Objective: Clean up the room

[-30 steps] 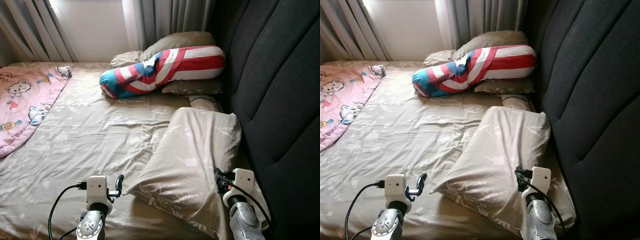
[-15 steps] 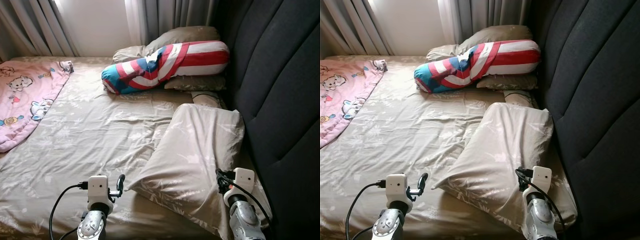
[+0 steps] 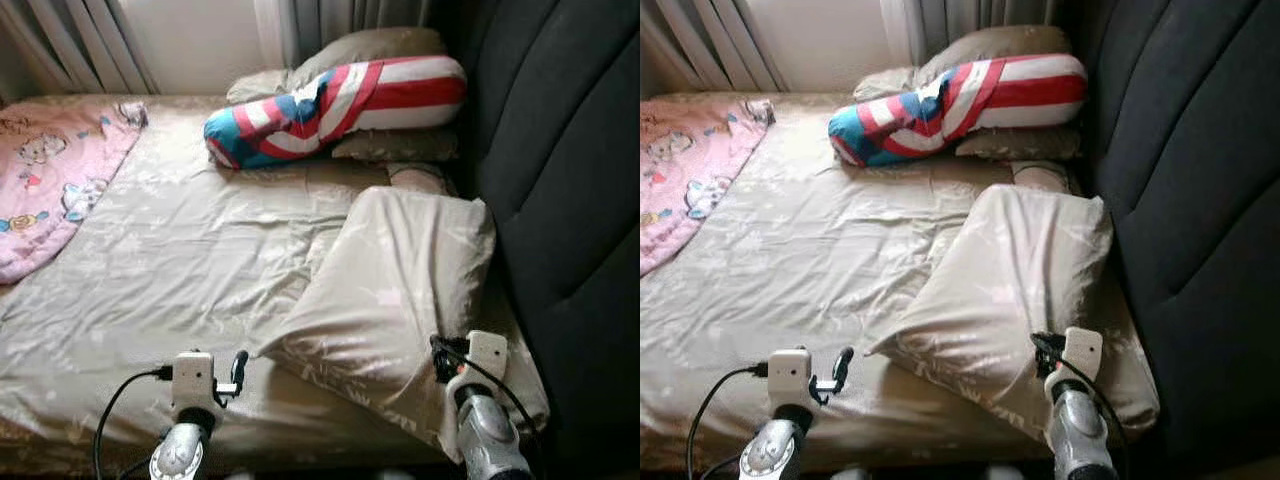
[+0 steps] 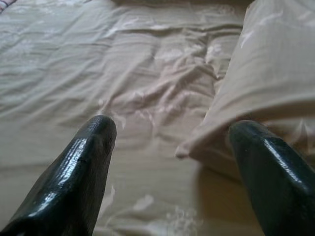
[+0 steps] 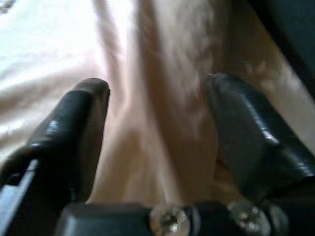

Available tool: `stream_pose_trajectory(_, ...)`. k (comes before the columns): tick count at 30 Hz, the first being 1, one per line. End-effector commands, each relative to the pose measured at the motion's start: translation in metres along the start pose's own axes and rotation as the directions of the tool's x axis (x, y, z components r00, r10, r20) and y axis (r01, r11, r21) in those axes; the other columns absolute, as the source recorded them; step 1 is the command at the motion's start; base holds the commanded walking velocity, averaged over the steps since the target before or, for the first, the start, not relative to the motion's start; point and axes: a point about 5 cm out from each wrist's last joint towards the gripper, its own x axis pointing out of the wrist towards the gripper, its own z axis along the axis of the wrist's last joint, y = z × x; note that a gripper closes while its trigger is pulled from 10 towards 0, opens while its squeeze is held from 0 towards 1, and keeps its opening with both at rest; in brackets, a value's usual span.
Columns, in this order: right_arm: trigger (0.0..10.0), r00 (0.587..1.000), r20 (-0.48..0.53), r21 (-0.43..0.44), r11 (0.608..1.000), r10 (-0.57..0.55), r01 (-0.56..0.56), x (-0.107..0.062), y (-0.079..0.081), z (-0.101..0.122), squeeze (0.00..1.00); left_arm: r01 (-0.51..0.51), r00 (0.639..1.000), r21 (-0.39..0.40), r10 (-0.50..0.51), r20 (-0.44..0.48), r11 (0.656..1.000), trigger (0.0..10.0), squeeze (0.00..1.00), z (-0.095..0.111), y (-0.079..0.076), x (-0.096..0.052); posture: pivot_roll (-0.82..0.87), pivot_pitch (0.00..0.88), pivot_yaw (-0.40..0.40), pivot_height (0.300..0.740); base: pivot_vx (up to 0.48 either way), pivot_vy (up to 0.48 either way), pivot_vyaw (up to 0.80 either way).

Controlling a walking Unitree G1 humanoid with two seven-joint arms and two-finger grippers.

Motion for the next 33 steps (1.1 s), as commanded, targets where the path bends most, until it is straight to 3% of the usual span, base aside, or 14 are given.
stream_pose_trajectory(1, 10.0, 1.0, -0.028, 0.037, 0.999, -0.003, 0.004, 0.002, -0.001, 0.0, 1.0, 0.003, 1.0, 0.009, -0.003, -0.005, 1.0, 10.0, 0.0, 0.0, 0.002, -0.002, -0.04, 0.132, 0.002, 0.654, 0.0, 0.0, 0.0)
stream_pose_trajectory(15, 10.0, 0.99, -0.117, 0.065, 0.996, 0.073, -0.066, 0.013, 0.004, 0.011, 1.0, 0.007, 1.0, 0.024, -0.007, -0.007, 1.0, 10.0, 0.0, 0.001, 0.005, -0.009, -0.02, 0.162, 0.009, 0.654, 0.0, 0.0, 0.0)
stream_pose_trajectory(25, 10.0, 0.981, -0.174, 0.036, 0.997, 0.081, -0.076, 0.014, 0.003, 0.008, 1.0, 0.015, 1.0, 0.038, -0.015, -0.005, 0.999, 10.0, 0.0, 0.003, 0.009, -0.015, 0.0, 0.204, 0.024, 0.654, 0.0, 0.0, 0.0)
stream_pose_trajectory(26, 10.0, 0.982, -0.174, 0.026, 0.997, 0.071, -0.067, 0.013, 0.001, 0.007, 0.93, 0.015, 1.0, 0.043, -0.015, -0.003, 0.999, 10.0, 0.0, 0.005, 0.011, -0.017, 0.01, 0.214, 0.027, 0.654, 0.0, 0.0, 0.0)
stream_pose_trajectory(27, 10.0, 0.982, -0.174, 0.02, 0.998, 0.068, -0.066, 0.013, 0.0, 0.007, 0.93, 0.016, 1.0, 0.047, -0.016, 0.0, 0.999, 10.0, 0.0, 0.006, 0.011, -0.018, 0.01, 0.214, 0.027, 0.654, 0.0, 0.0, 0.0)
stream_pose_trajectory(28, 10.0, 0.982, -0.174, 0.018, 0.998, 0.068, -0.066, 0.013, 0.0, 0.007, 0.75, 0.017, 1.0, 0.049, -0.017, 0.003, 0.999, 10.0, 0.0, 0.006, 0.012, -0.019, 0.01, 0.226, 0.03, 0.654, 0.0, 0.0, 0.0)
stream_pose_trajectory(29, 10.0, 0.982, -0.179, 0.013, 0.998, 0.062, -0.06, 0.013, -0.001, 0.007, 0.0, 0.017, 1.0, 0.05, -0.017, 0.006, 0.999, 10.0, 0.0, 0.007, 0.012, -0.021, 0.02, 0.23, 0.032, 0.654, 0.0, 0.0, 0.0)
stream_pose_trajectory(33, 10.0, 0.98, -0.198, -0.002, 0.999, 0.035, -0.036, 0.012, -0.005, 0.003, 0.0, 0.026, 1.0, 0.063, -0.026, 0.004, 0.998, 10.0, 0.0, 0.009, 0.016, -0.029, 0.03, 0.256, 0.045, 0.654, 0.0, 0.0, 0.0)
